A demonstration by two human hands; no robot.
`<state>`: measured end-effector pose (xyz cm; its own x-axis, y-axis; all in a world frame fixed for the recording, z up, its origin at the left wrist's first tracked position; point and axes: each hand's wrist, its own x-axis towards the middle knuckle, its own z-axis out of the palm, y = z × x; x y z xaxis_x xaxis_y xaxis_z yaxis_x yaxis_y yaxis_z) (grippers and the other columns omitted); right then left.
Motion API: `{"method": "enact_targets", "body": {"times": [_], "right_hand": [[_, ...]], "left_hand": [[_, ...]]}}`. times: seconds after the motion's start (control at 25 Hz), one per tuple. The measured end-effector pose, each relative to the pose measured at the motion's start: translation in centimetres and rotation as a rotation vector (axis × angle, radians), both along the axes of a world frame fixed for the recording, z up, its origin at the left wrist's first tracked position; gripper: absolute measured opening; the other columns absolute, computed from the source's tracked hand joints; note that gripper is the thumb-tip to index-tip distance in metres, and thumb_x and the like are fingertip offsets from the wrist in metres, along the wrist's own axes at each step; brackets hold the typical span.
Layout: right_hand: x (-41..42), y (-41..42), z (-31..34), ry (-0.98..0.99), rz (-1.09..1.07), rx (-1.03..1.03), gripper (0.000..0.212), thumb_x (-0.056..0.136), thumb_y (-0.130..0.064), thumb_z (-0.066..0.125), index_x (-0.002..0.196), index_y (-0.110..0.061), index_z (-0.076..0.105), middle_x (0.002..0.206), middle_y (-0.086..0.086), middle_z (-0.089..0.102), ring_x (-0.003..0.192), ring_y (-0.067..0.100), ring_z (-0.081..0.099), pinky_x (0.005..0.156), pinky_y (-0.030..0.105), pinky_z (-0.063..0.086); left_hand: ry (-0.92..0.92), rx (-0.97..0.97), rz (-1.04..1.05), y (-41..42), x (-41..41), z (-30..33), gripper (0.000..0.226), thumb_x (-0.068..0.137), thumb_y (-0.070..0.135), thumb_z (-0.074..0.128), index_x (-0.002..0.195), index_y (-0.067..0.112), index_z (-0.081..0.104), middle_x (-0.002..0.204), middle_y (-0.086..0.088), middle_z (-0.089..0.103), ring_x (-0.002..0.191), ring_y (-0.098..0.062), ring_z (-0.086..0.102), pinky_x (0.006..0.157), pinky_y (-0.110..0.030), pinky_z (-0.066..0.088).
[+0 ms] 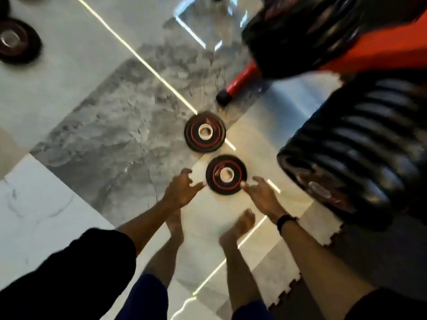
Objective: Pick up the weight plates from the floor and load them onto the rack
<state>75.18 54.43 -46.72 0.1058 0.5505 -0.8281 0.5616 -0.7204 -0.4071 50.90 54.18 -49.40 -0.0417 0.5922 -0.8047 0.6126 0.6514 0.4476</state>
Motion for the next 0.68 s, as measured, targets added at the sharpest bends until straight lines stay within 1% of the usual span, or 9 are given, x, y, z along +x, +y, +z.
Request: {"method": "enact_targets", "body": {"times": [0.08, 0.16, 0.24, 0.28, 0.36, 0.44, 0.56, 0.6, 0.68], "right_hand": [[0.9, -0.7, -7.7, -0.029, -0.078, 0.014, 0.071, 0.087, -0.044, 0.067, 0.141, -0.008, 0.04, 0.128, 0.016, 0.062, 0.12, 0.029, 0.058, 0.103, 0.039, 0.045], [1.9, -1.4, -15.4, -0.033, -0.113, -0.016, 0.07, 0.089, -0.042, 0.066, 0.143, -0.007, 0.039, 0.134, 0.014, 0.057, 0.125, 0.028, 0.053, 0.104, 0.037, 0.042], [3.0, -1.6, -22.0, -0.042, -0.093, -0.036, 0.071, 0.09, -0.04, 0.065, 0.146, -0.006, 0.036, 0.143, 0.014, 0.049, 0.131, 0.028, 0.048, 0.106, 0.036, 0.039], [3.4, -1.6, -25.1, -0.047, -0.072, -0.036, 0.072, 0.09, -0.038, 0.065, 0.147, -0.005, 0.035, 0.145, 0.013, 0.047, 0.133, 0.029, 0.046, 0.107, 0.035, 0.038], [4.0, -1.3, -30.2, -0.064, -0.042, -0.015, 0.073, 0.089, -0.033, 0.069, 0.146, -0.003, 0.034, 0.145, 0.014, 0.048, 0.132, 0.028, 0.047, 0.107, 0.034, 0.038], [4.0, -0.7, -33.4, -0.109, -0.042, 0.029, 0.079, 0.083, -0.031, 0.075, 0.142, -0.002, 0.031, 0.143, 0.016, 0.046, 0.132, 0.031, 0.046, 0.105, 0.036, 0.039], [3.4, 0.4, -36.6, -0.226, -0.022, 0.101, 0.107, 0.07, -0.037, 0.085, 0.147, -0.01, 0.017, 0.145, 0.019, 0.034, 0.135, 0.037, 0.035, 0.103, 0.047, 0.039], [2.9, 0.7, -37.2, -0.293, 0.037, 0.113, 0.114, 0.065, -0.041, 0.087, 0.148, -0.011, 0.016, 0.144, 0.019, 0.031, 0.133, 0.038, 0.033, 0.099, 0.049, 0.042], [1.9, 1.1, -38.3, -0.442, 0.162, 0.113, 0.113, 0.058, -0.046, 0.088, 0.144, -0.011, 0.023, 0.141, 0.018, 0.03, 0.126, 0.038, 0.035, 0.089, 0.05, 0.05]], "left_hand": [[0.012, -0.025, 0.009, -0.5, 1.4, -7.0, 0.072, 0.083, 0.042, 0.074, 0.138, 0.007, 0.045, 0.126, -0.018, 0.062, 0.113, -0.03, 0.061, 0.094, -0.039, 0.051], [0.02, -0.075, 0.013, -1.0, 3.2, -14.4, 0.074, 0.082, 0.041, 0.075, 0.139, 0.005, 0.044, 0.133, -0.019, 0.057, 0.119, -0.031, 0.057, 0.099, -0.042, 0.049], [0.042, -0.083, -0.003, -1.1, 4.9, -21.0, 0.076, 0.083, 0.041, 0.074, 0.141, 0.004, 0.043, 0.14, -0.017, 0.052, 0.126, -0.031, 0.052, 0.104, -0.039, 0.045], [0.056, -0.072, -0.014, -1.1, 5.7, -23.9, 0.075, 0.083, 0.04, 0.075, 0.141, 0.003, 0.043, 0.141, -0.017, 0.052, 0.128, -0.031, 0.051, 0.104, -0.035, 0.043], [0.091, -0.025, -0.026, -0.7, 7.2, -28.6, 0.068, 0.082, 0.035, 0.076, 0.135, 0.002, 0.048, 0.136, -0.017, 0.055, 0.125, -0.031, 0.053, 0.097, -0.029, 0.042], [0.13, 0.031, -0.012, 0.1, 8.6, -31.4, 0.069, 0.077, 0.035, 0.08, 0.128, 0.004, 0.047, 0.131, -0.017, 0.055, 0.121, -0.033, 0.055, 0.096, -0.037, 0.047], [0.233, 0.084, -0.014, 1.3, 10.9, -34.1, 0.093, 0.065, 0.044, 0.087, 0.133, 0.008, 0.035, 0.137, -0.015, 0.04, 0.128, -0.034, 0.045, 0.093, -0.047, 0.049], [0.29, 0.09, -0.06, 1.7, 11.7, -34.5, 0.099, 0.062, 0.047, 0.088, 0.134, 0.008, 0.033, 0.138, -0.014, 0.037, 0.129, -0.034, 0.041, 0.09, -0.047, 0.05], [0.392, 0.099, -0.138, 2.3, 12.9, -35.2, 0.102, 0.059, 0.047, 0.089, 0.133, 0.009, 0.032, 0.138, -0.014, 0.034, 0.127, -0.034, 0.039, 0.084, -0.045, 0.052]]}}
